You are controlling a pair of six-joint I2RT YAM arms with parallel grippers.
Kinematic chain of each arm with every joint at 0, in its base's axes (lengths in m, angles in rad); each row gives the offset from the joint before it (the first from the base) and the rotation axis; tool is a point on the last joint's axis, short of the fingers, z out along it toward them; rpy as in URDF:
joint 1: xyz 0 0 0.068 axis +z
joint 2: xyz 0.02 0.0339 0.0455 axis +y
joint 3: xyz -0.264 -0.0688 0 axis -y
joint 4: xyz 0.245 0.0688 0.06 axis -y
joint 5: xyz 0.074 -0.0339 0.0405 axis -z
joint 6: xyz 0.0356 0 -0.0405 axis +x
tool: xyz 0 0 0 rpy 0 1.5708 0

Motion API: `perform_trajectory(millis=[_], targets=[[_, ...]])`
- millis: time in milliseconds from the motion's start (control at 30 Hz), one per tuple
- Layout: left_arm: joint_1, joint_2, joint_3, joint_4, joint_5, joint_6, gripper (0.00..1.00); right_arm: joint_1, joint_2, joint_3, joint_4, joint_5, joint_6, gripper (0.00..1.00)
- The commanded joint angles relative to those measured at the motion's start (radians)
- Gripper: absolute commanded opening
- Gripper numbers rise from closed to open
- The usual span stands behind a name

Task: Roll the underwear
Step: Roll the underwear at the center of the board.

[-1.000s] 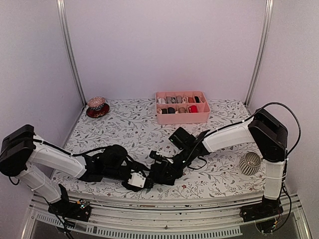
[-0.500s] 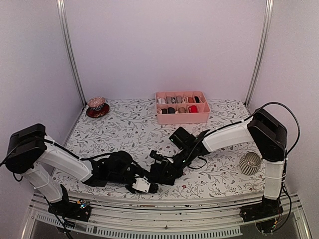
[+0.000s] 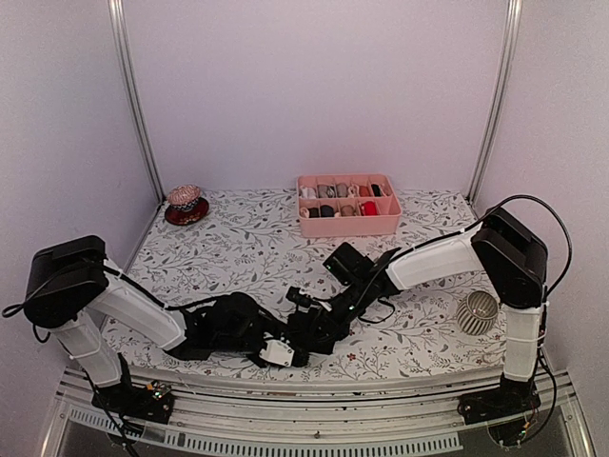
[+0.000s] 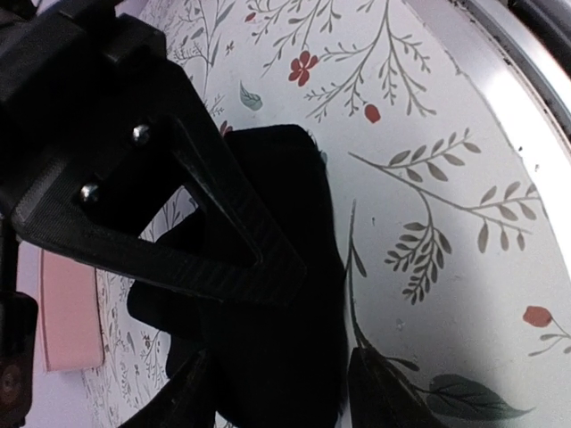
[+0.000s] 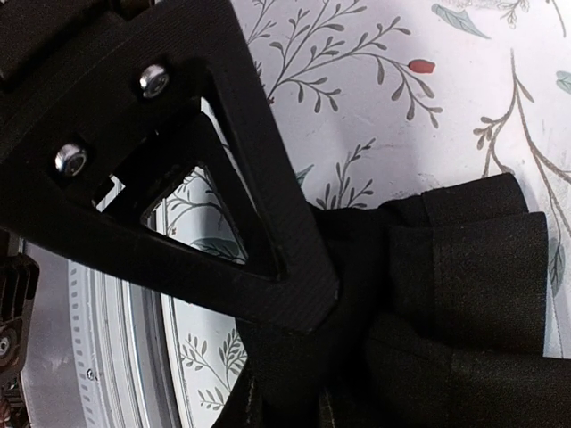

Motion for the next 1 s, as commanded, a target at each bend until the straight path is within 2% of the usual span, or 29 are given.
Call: perform_trajectory(millis=[0, 100, 333, 400, 467, 567, 667, 833, 967], targets=[[-0.010, 0.051, 0.014, 0.009, -0.067, 0.011, 0.51, 0.006, 0.074, -0.029, -0.081, 0.069, -0.010, 0.08], [-0.013, 0.066, 0.019, 0.010, -0.084, 0.017, 0.43, 0.006, 0.077, -0.028, -0.083, 0.068, -0.013, 0.08], [-0.022, 0.069, 0.025, -0.032, -0.091, 0.034, 0.00, 0.004, 0.072, -0.026, -0.087, 0.078, -0.019, 0.08], [-0.024, 0.060, 0.026, -0.049, -0.088, 0.034, 0.00, 0.004, 0.061, -0.027, -0.088, 0.090, -0.020, 0.10], [-0.024, 0.045, 0.035, -0.094, -0.077, 0.032, 0.00, 0.004, 0.034, -0.036, -0.084, 0.110, -0.022, 0.16], [-0.025, 0.020, 0.070, -0.212, -0.039, 0.003, 0.00, 0.006, -0.070, -0.080, -0.054, 0.170, -0.019, 0.34], [-0.015, 0.011, 0.119, -0.340, 0.013, -0.024, 0.00, 0.006, -0.202, -0.149, -0.016, 0.242, -0.030, 0.48], [0.024, 0.041, 0.236, -0.555, 0.121, -0.086, 0.00, 0.040, -0.399, -0.254, 0.037, 0.444, -0.046, 0.64], [0.061, 0.092, 0.349, -0.725, 0.204, -0.134, 0.00, 0.132, -0.529, -0.311, 0.067, 0.655, -0.076, 0.69]])
